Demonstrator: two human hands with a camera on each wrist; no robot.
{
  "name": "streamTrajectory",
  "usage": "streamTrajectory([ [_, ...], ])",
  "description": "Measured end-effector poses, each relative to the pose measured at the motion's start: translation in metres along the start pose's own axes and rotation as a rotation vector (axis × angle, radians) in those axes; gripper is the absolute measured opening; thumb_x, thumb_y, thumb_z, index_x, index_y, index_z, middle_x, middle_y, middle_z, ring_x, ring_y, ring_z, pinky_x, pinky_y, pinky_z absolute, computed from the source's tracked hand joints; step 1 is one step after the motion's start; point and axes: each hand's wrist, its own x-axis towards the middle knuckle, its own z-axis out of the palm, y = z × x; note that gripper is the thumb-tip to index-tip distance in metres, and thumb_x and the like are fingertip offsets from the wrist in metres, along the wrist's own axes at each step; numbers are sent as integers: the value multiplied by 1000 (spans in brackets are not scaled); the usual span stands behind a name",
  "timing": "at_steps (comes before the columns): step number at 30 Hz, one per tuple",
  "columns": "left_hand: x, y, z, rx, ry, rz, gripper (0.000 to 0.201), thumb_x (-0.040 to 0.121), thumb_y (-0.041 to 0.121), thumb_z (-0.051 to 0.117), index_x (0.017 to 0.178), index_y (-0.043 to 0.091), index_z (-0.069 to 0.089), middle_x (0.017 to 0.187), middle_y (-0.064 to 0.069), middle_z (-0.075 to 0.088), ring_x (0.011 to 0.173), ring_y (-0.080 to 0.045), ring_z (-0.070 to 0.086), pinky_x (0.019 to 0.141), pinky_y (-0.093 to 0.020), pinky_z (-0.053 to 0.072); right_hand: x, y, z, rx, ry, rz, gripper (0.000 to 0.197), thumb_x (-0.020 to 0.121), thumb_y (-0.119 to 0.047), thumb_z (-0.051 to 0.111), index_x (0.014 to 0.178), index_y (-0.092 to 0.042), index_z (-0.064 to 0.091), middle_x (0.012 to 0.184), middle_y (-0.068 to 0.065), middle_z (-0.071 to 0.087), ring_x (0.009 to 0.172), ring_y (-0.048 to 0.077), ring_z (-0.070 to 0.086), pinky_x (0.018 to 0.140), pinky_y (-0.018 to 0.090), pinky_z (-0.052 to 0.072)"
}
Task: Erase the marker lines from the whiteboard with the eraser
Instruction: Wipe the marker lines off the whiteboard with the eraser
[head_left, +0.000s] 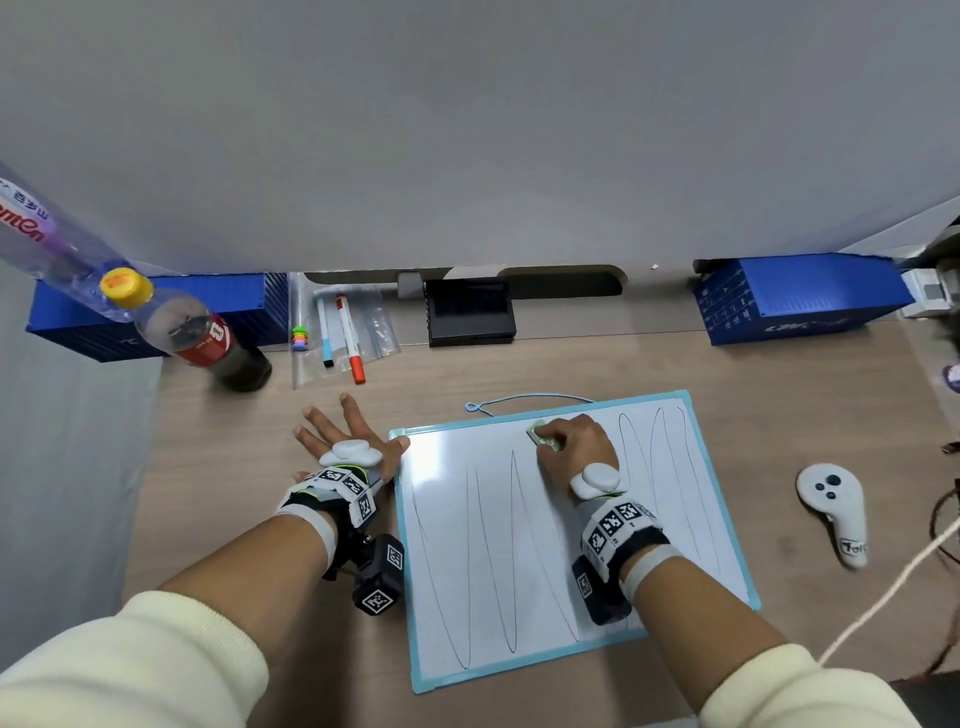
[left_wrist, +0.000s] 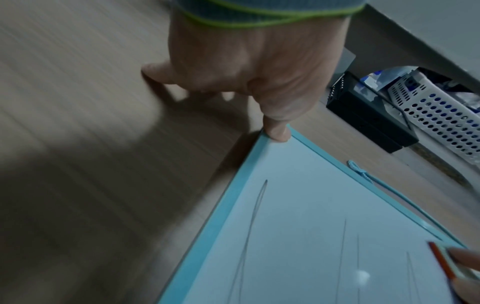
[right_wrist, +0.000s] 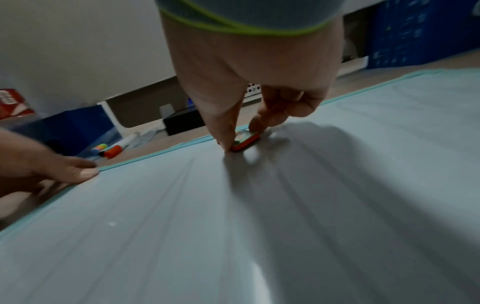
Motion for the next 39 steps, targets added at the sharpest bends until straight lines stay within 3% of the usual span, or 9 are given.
streamTrajectory([
  [3, -4, 12, 1, 6, 29, -46, 102, 82, 60, 64, 156, 36, -2, 162, -12, -17, 148, -38, -12, 114, -65, 14, 10, 20, -25, 3, 32, 91, 26, 77, -19, 62, 97, -32, 73, 101, 6, 63, 96, 27, 60, 82, 32, 50],
  [7, -14, 30, 3, -18, 50, -29, 86, 88, 47, 62, 155, 40, 8, 162, -12, -10, 148, -39, -4, 114, -60, 16, 1, 4, -8, 34, -46, -19, 27, 77, -15, 62, 97, -26, 74, 100, 7, 64, 96, 24, 58, 76, 25, 42],
  [10, -16, 42, 9, -34, -2, -10, 97, 81, 60, 60, 156, 38, 3, 162, -11, -15, 148, -39, -10, 115, -60, 10, -8, -1, 2, 18, -71, -104, 25, 75, -14, 62, 92, -29, 74, 94, 5, 63, 92, 23, 57, 73, 28, 44],
  [16, -12, 52, 21, -62, -76, -10, 127, 66, 81, 60, 154, 31, -15, 159, -15, -27, 145, -41, -22, 114, -64, 0, 17, 41, -41, -45, 60, 70, 21, 73, -20, 64, 89, -33, 69, 90, 2, 63, 84, 25, 60, 73, 32, 50],
  [20, -12, 52, 31, -89, -23, -6, 131, 61, 80, 64, 154, 32, -14, 158, -15, -28, 144, -41, -25, 113, -68, -3, 11, 30, -24, 21, 52, 15, 19, 74, -15, 65, 91, -23, 70, 90, 7, 63, 83, 26, 59, 69, 29, 46],
  [23, -12, 52, 28, -58, -38, -28, 131, 61, 82, 61, 154, 33, -17, 157, -14, -31, 144, -41, -27, 112, -69, -1, 8, 32, -20, -31, -5, -76, 20, 73, -16, 66, 91, -25, 70, 90, 4, 63, 86, 25, 57, 70, 32, 47],
  [29, -20, 61, 22, -23, -45, -45, 126, 67, 79, 61, 154, 30, -17, 158, -16, -29, 144, -42, -24, 114, -67, 0, 28, 55, -49, -58, 141, 155, 16, 73, -20, 64, 86, -28, 67, 88, 4, 64, 84, 27, 59, 73, 35, 51],
  [35, -21, 63, 19, 10, -46, -47, 125, 70, 79, 59, 155, 27, -16, 158, -19, -27, 144, -44, -23, 115, -65, -2, 13, 25, -17, -103, 18, -53, 17, 72, -22, 64, 87, -30, 67, 87, 2, 65, 84, 27, 57, 70, 34, 46],
  [39, -20, 64, 19, 33, -48, -50, 124, 71, 78, 58, 155, 25, -16, 157, -21, -28, 144, -45, -21, 115, -64, -2, 24, 55, -48, -128, 121, 137, 19, 72, -21, 63, 87, -32, 67, 89, 3, 63, 88, 28, 56, 75, 36, 46],
])
